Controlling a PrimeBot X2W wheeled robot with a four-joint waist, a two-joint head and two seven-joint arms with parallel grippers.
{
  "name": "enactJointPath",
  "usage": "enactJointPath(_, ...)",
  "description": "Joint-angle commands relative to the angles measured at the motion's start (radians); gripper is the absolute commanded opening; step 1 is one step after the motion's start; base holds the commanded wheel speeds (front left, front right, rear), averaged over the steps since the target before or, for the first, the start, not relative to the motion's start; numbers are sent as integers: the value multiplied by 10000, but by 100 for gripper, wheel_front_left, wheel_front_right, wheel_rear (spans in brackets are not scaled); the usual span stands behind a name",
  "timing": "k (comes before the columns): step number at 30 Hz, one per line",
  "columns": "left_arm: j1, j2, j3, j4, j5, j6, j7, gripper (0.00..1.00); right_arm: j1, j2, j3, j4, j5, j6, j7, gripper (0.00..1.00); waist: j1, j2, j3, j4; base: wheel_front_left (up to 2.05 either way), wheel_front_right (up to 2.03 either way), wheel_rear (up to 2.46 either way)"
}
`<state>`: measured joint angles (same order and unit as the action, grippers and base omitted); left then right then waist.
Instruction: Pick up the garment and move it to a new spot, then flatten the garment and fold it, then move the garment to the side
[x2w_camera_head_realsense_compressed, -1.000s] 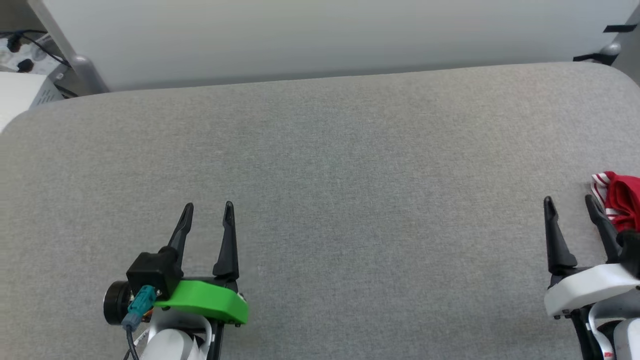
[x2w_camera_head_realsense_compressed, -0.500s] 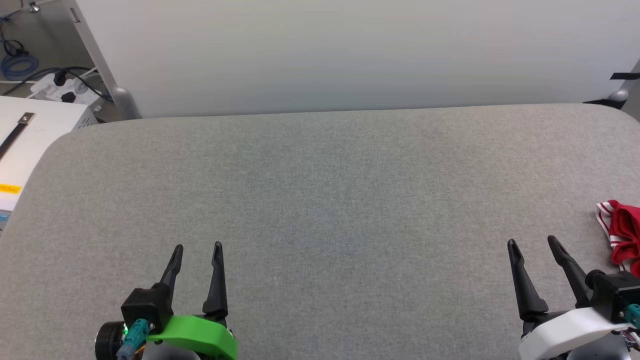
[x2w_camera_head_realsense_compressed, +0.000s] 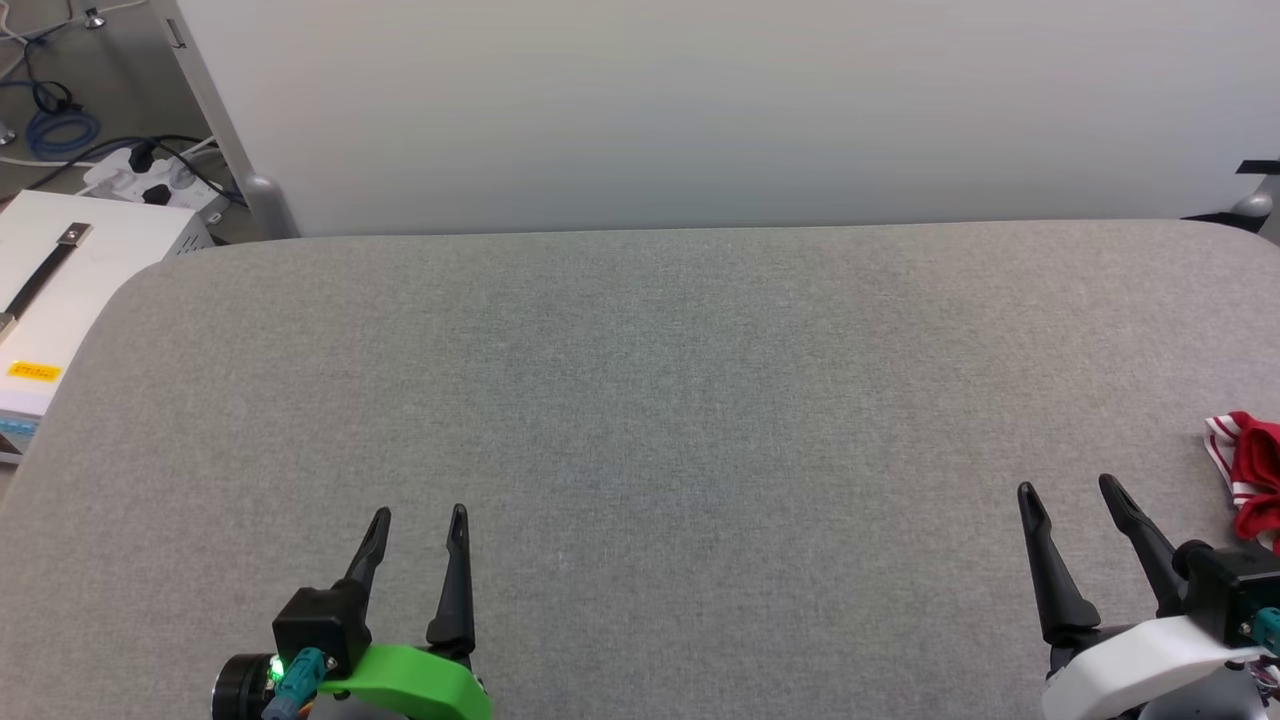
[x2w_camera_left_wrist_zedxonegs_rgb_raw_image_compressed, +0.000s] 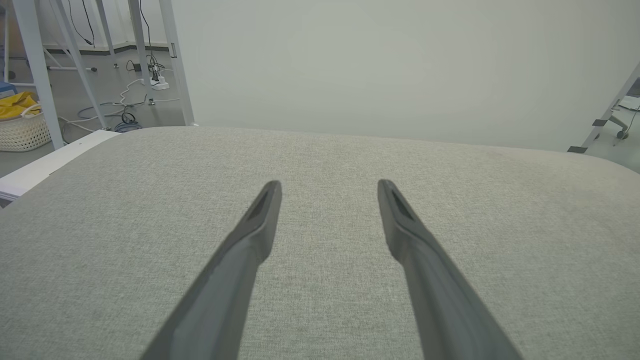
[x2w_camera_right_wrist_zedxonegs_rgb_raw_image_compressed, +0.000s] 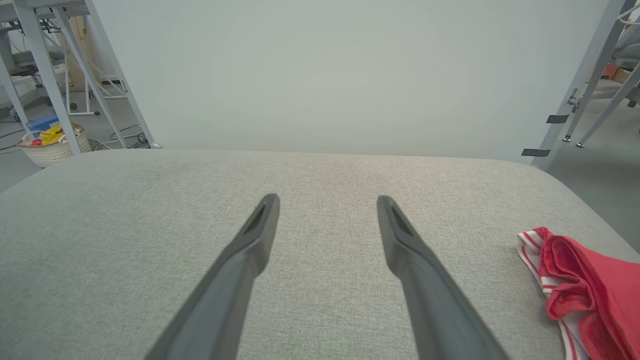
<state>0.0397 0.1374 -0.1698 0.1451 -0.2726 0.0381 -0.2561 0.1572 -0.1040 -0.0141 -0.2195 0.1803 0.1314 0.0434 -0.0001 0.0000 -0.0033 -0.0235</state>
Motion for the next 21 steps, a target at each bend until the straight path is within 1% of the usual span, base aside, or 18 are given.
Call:
enactJointPath(1,-44,-53,-10,-2,109,-59,-56,100,71,-47,-5,-71,-56,-7,13,100,1,0,48,-5,0,0,0)
enactJointPath(17,-363,-337,200,27,300,-210,-57,100,-62,-257,-47,-134,-77,-7,67,100,1,0,267,66,0,0,0)
enactJointPath(18,-374,-352,214,38,307,-236,-57,0,-65,-265,-60,-128,-73,-7,80,0,1,0,272,78,0,0,0)
enactJointPath(21,-188,-325,159,40,195,-173,20,0,-5,-233,-40,-74,-29,2,61,0,1,0,271,73,0,0,0)
